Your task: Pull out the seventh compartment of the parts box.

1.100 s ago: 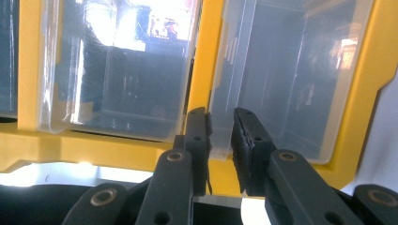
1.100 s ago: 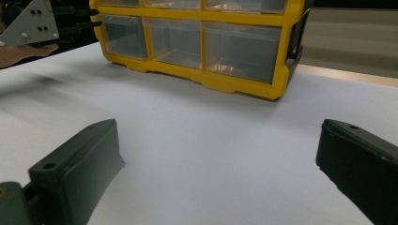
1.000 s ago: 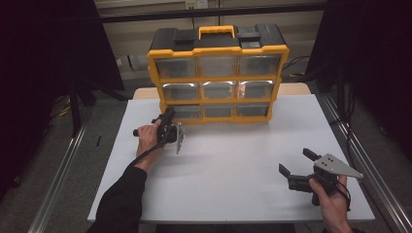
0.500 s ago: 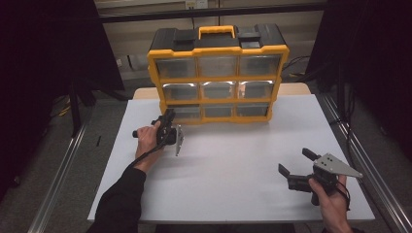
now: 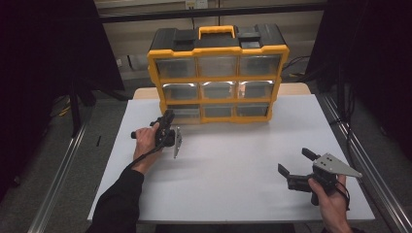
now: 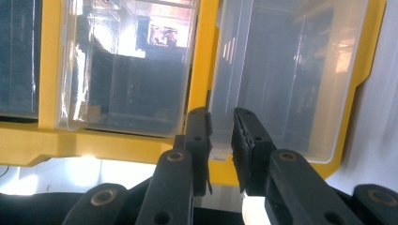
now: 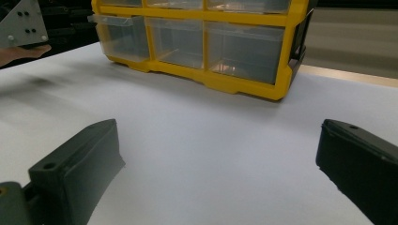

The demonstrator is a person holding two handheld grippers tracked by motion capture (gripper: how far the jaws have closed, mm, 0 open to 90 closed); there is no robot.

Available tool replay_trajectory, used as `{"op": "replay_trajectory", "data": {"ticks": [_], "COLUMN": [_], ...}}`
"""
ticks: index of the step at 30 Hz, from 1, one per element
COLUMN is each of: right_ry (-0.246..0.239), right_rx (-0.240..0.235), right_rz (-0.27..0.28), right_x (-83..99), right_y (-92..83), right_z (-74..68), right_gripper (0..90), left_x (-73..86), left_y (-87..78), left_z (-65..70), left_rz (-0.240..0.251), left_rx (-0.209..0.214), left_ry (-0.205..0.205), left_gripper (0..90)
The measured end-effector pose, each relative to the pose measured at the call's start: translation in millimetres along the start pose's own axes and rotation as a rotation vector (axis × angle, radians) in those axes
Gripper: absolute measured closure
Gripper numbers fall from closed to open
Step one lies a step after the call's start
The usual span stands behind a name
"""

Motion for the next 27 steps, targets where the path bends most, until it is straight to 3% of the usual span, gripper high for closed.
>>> {"op": "replay_trajectory", "data": {"ticks": [3, 4, 5, 6, 8, 10, 11, 14, 16, 20, 21, 22, 27], "right_ry": [0.003, 0.002, 0.002, 0.002, -0.001, 0.000, -0.001, -0.003, -0.001, -0.001, -0.003, -0.002, -0.009], "right_rx": [-0.002, -0.002, -0.002, -0.001, -0.001, -0.001, -0.003, -0.004, -0.005, -0.005, -0.005, -0.007, -0.010], "right_rz": [-0.001, -0.002, -0.002, -0.002, -0.001, 0.000, 0.000, 0.001, -0.001, -0.001, 0.000, 0.000, -0.003], "right_x": [0.1, 0.2, 0.2, 0.2, 0.0, -0.2, -0.2, -0.2, 0.0, 0.0, -0.2, -0.2, -0.3], "right_y": [-0.4, -0.3, -0.4, -0.5, -0.3, 0.1, 0.2, 0.2, -0.3, -0.3, 0.3, 0.5, 1.5], "right_z": [-0.2, -0.1, -0.1, -0.1, 0.0, -0.5, -0.8, -0.8, -0.6, -0.6, -0.8, -1.3, -2.0], "right_gripper": [0.0, 0.0, 0.0, 0.0, 0.0, 0.0, 0.0, 0.0, 0.0, 0.0, 0.0, 0.0, 0.0], "left_x": [-1.4, -3.1, -3.3, -1.6, -0.2, -4.4, -3.6, -3.8, -2.9, -3.1, -6.0, -3.8, -5.3], "left_y": [0.9, 1.5, 0.9, -0.7, -3.1, -1.9, -2.5, -3.3, -5.3, -7.4, -5.5, -7.8, -10.5], "left_z": [1.0, -0.2, 2.6, 0.8, 1.4, 2.7, 1.6, 2.4, 1.9, 1.0, 1.6, 0.6, -0.2], "left_rz": [0.012, 0.027, 0.034, 0.011, -0.007, 0.027, 0.021, 0.020, 0.005, 0.018, 0.050, 0.026, 0.033], "left_rx": [-0.008, -0.010, 0.027, 0.000, 0.013, 0.008, 0.006, 0.005, 0.012, -0.002, -0.017, -0.006, -0.019], "left_ry": [-0.026, -0.017, -0.019, -0.020, -0.003, -0.018, 0.002, -0.002, 0.023, 0.021, -0.013, 0.023, 0.024], "left_gripper": [77.4, 77.3, 77.3, 77.2, 77.1, 77.3, 77.4, 77.7, 77.9, 78.0, 78.0, 78.0, 77.9]}}
Point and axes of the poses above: each handheld gripper's, and its own axes: y roughly forward along the jaws, x roughly out of its underside, z roughly to its right, the point moved 10 cm from there along y, roughly forward along the jaws, and after that the axes turned 9 degrees about y, right-handed, at the moved point
